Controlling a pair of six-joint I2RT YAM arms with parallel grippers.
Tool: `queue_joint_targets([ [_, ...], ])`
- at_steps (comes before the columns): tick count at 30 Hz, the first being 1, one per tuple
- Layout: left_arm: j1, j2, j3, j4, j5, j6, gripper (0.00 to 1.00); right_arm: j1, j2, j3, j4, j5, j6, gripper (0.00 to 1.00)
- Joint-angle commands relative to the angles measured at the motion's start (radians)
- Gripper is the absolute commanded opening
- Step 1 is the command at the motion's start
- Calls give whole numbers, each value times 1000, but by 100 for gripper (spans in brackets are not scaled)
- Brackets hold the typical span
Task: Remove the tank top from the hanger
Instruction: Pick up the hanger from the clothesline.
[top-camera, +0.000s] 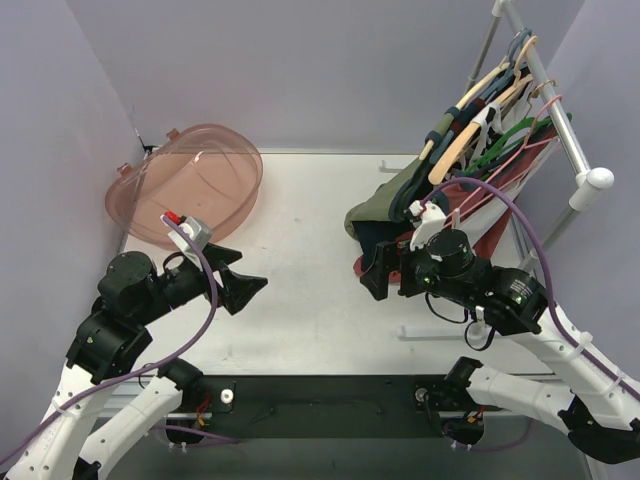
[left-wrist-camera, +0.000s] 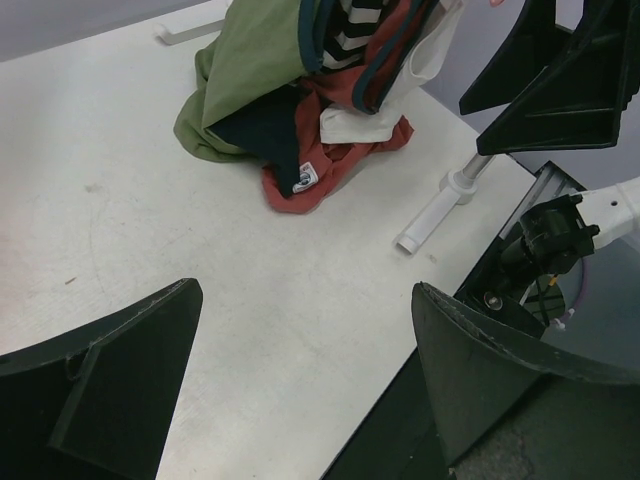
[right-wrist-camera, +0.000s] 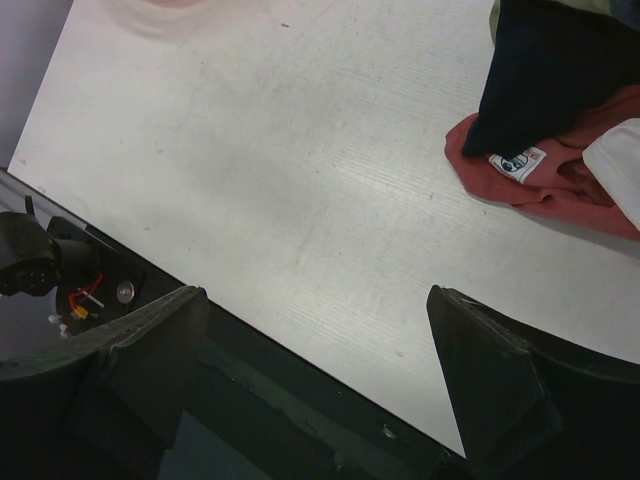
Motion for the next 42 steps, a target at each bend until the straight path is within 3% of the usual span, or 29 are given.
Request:
queue_joint_targets([
  [1, -4, -10, 35, -12, 10, 33, 97, 1, 11, 40, -5, 30, 5, 98],
  [5, -4, -20, 35, -25, 10, 53, 97, 3, 14, 46, -2, 45, -24, 97],
  [10, -4, -37, 25, -38, -10, 75, 97, 3, 28, 114, -17, 177, -110, 93],
  [15, -4, -57, 18, -51, -33, 86, 97, 3, 115, 310, -18, 208, -226, 86],
  [19, -4, -68, 22, -74, -35, 99, 97, 1, 172, 449, -14, 442, -288, 80],
  [20, -4, -70, 22, -80, -39, 104, 97, 1, 186, 474, -11, 565, -323, 79],
  [25, -4, -86, 22, -111, -65, 118, 97, 1, 258, 555, 64, 798, -469, 72],
  [27, -4, -91, 14, -111, -62, 116, 97, -5, 295, 552, 163, 992, -612, 68],
  [30, -4, -88, 8, -100, -61, 107, 97, -46, 341, 536, 363, 1166, -809, 65],
  [33, -4, -79, 8, -94, -48, 93, 97, -89, 355, 528, 501, 1217, -881, 63],
  [42, -4, -65, 14, -104, -39, 98, 97, -243, 392, 502, 603, 1199, -923, 57],
])
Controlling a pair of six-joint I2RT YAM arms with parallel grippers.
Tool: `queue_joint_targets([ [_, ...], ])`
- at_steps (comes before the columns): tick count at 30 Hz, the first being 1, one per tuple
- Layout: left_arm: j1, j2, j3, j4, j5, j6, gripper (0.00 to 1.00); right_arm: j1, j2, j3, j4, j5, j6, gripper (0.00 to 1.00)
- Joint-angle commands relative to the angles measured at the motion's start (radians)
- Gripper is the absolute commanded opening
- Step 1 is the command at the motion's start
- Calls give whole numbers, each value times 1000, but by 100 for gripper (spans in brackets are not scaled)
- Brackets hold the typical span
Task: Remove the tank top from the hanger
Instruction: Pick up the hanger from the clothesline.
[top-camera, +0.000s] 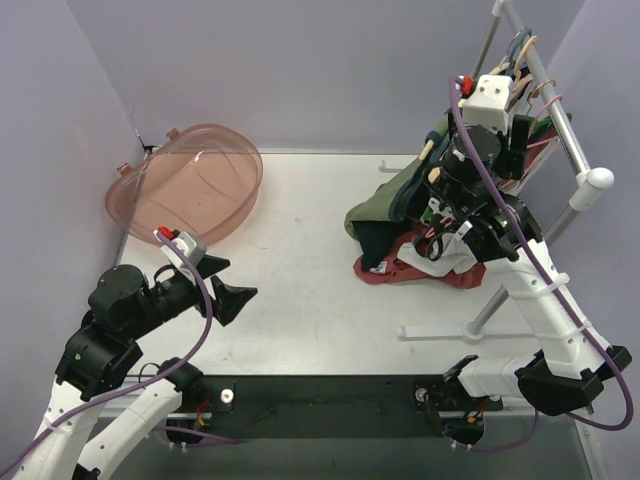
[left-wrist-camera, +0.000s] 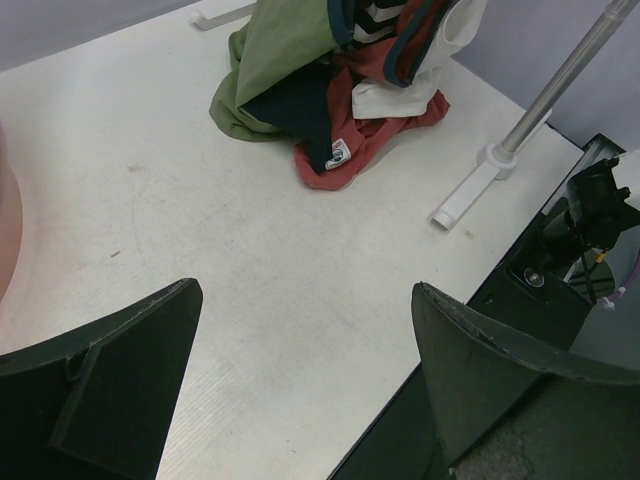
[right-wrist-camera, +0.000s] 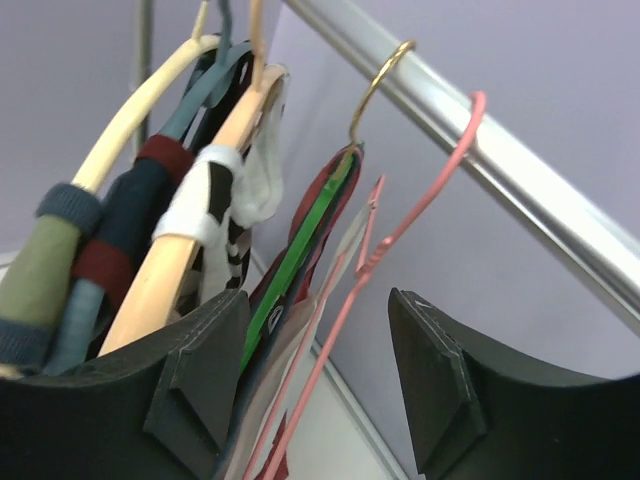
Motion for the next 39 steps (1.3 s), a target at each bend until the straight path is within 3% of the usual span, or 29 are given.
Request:
queue_joint_targets([
  [1, -4, 11, 15, 6, 13, 3, 97, -34, -4, -30, 160, 69, -97, 57],
  [5, -4, 23, 14, 17, 25, -9, 97, -44, -25, -97, 413, 94, -253, 55],
  [14, -4, 45, 18, 32, 16, -40, 97, -141, -11, -122, 483, 53, -274, 52],
  [33, -4, 54, 34, 49, 19, -87, 97, -282, 5, -93, 265, -121, -39, 45],
  [39, -4, 57, 37, 46, 13, -84, 97, -308, 13, -96, 233, -154, -2, 33],
])
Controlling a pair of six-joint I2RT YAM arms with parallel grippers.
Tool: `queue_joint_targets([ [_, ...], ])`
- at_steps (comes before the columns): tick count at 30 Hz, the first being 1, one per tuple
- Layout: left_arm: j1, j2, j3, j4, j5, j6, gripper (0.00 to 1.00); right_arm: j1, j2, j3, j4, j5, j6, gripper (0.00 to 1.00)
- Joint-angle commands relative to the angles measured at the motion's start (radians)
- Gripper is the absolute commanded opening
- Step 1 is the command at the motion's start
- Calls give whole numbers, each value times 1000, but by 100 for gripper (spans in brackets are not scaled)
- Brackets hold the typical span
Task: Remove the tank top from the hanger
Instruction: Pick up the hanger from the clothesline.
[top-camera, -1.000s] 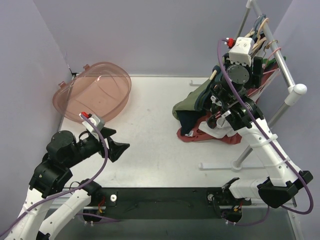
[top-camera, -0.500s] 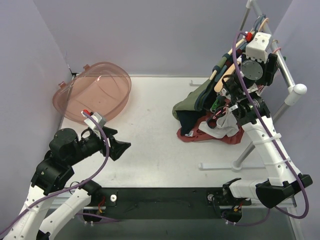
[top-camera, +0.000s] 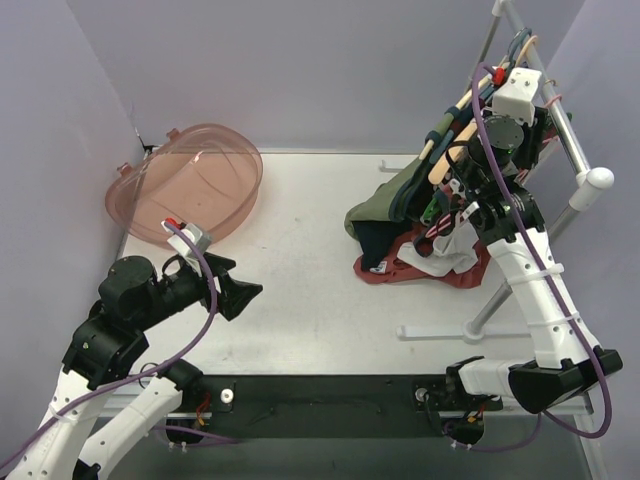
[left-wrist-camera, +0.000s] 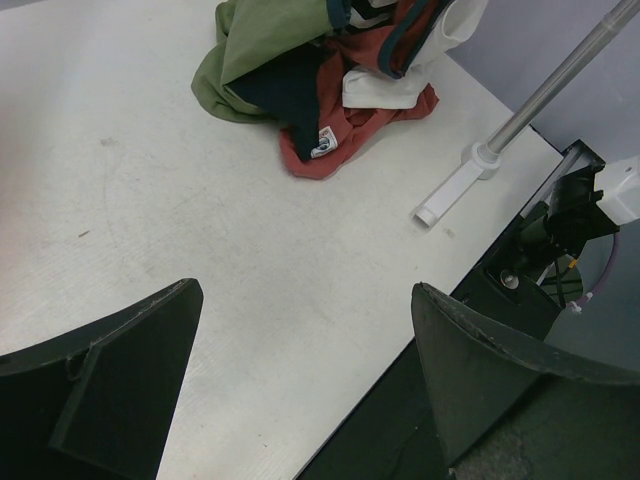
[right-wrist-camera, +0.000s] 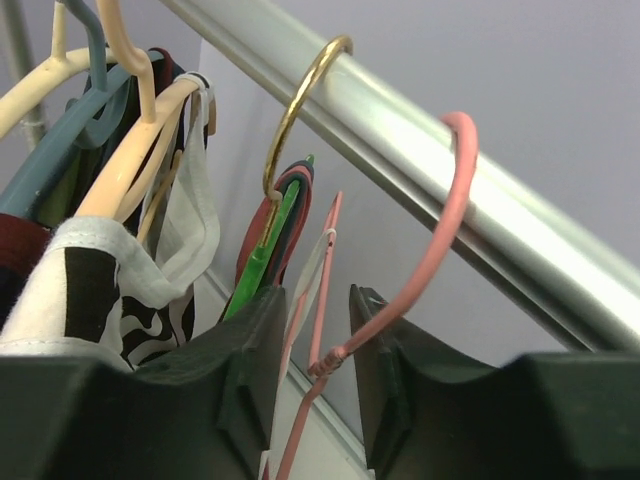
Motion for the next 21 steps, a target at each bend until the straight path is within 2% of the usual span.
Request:
queue_joint_targets([
  [1, -4, 4, 36, 46, 7, -9, 97, -21, 11, 30, 1, -31, 46, 26],
  [3, -4, 0, 30, 46, 6, -11, 97, -22, 12, 41, 0, -38, 36, 20],
  [5, -4, -4, 27, 47, 3, -12, 97, -22, 12, 72, -11, -39, 38, 0],
  [13, -4, -16, 4, 72, 1, -14, 97, -16, 6, 145, -11, -25, 33, 0],
  [21, -4, -16, -11, 92, 3, -6, 97, 82, -9, 175, -55, 55, 21, 0],
])
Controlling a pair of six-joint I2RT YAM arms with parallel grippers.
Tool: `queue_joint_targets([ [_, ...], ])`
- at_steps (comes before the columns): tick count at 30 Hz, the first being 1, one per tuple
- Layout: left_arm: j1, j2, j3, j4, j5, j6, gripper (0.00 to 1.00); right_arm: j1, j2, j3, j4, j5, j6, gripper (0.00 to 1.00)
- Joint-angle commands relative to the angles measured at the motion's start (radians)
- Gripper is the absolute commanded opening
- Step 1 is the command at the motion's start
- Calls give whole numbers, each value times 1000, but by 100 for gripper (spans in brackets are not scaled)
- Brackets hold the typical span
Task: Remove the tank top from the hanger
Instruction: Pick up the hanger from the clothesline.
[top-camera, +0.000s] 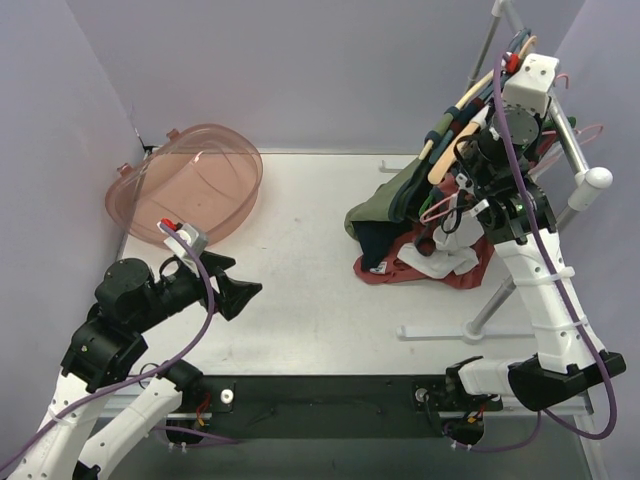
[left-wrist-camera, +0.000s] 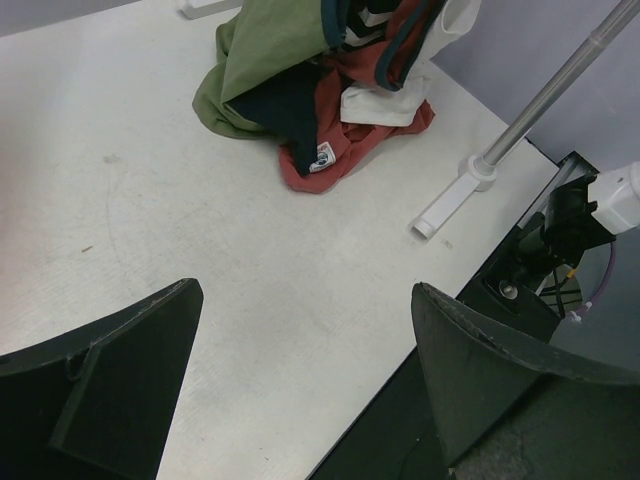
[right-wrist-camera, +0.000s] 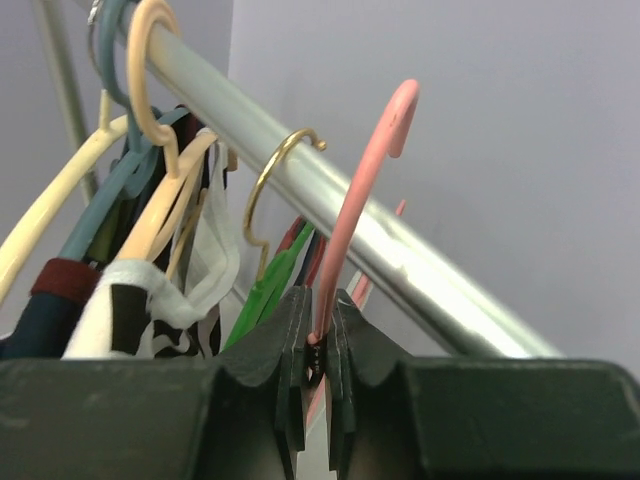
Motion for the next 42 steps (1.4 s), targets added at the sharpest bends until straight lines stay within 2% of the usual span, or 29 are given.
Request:
queue_joint_targets([
  [1, -4, -3, -10, 66, 8, -3, 97, 73, -30, 36, 2, 102, -12, 0],
  [10, -4, 88, 98, 52, 58, 14, 97, 395, -80, -33, -14, 371, -95, 0],
  [11, -4, 97, 121, 54, 67, 16, 96, 431, -79, -34, 37, 397, -128, 0],
  [12, -4, 109, 131, 62, 84, 19, 96, 486, -74, -40, 102, 447, -242, 0],
  [13, -4, 114, 138, 69, 95, 20, 96, 520, -73, -74, 203, 467, -354, 0],
  [14, -4, 118, 144, 78, 101, 20, 96, 547, -65, -92, 484, 483, -475, 0],
  [15, -4, 126, 154, 94, 115, 20, 96, 604, -53, -106, 641, 513, -604, 0],
  [16, -4, 129, 159, 101, 121, 20, 95, 624, -33, -93, 784, 527, -868, 0],
  [17, -4, 131, 165, 114, 126, 17, 95, 639, 19, -68, 980, 547, -965, 0],
  [18, -4, 132, 170, 121, 130, 10, 94, 656, 48, -45, 1055, 563, -1069, 0],
  [19, -4, 135, 173, 128, 130, 7, 94, 690, 79, -21, 1142, 579, -1257, 0],
  [20, -4, 137, 175, 138, 130, 4, 94, 707, 141, 40, 1341, 584, -1370, 0],
  [22, -4, 145, 179, 141, 140, -1, 94, 747, 196, 108, 1463, 584, -1466, 0],
  [26, -4, 140, 176, 137, 146, -3, 93, 790, 297, 197, 1349, 560, -1351, 0],
  [31, -4, 88, 135, 135, 126, 11, 93, 825, 455, 473, 1320, 492, -1323, 0],
  [32, -4, 74, 124, 132, 121, 11, 93, 834, 491, 499, 1239, 468, -1293, 0],
  [35, -4, 60, 113, 129, 129, 5, 93, 851, 487, 504, 929, 354, -1028, 0],
  [36, -4, 57, 109, 131, 143, 4, 93, 854, 475, 491, 831, 304, -819, 0],
  [37, -4, 54, 106, 134, 150, 2, 93, 853, 458, 474, 618, 279, -706, 0],
  [39, -4, 36, 73, 164, 163, -6, 93, 847, 403, 478, 367, 188, -446, 0],
  [40, -4, 28, 57, 181, 169, -7, 93, 844, 388, 489, 173, 154, -236, 0],
  [42, -4, 7, 3, 239, 178, -7, 93, 842, 352, 475, 96, 126, -107, 0],
])
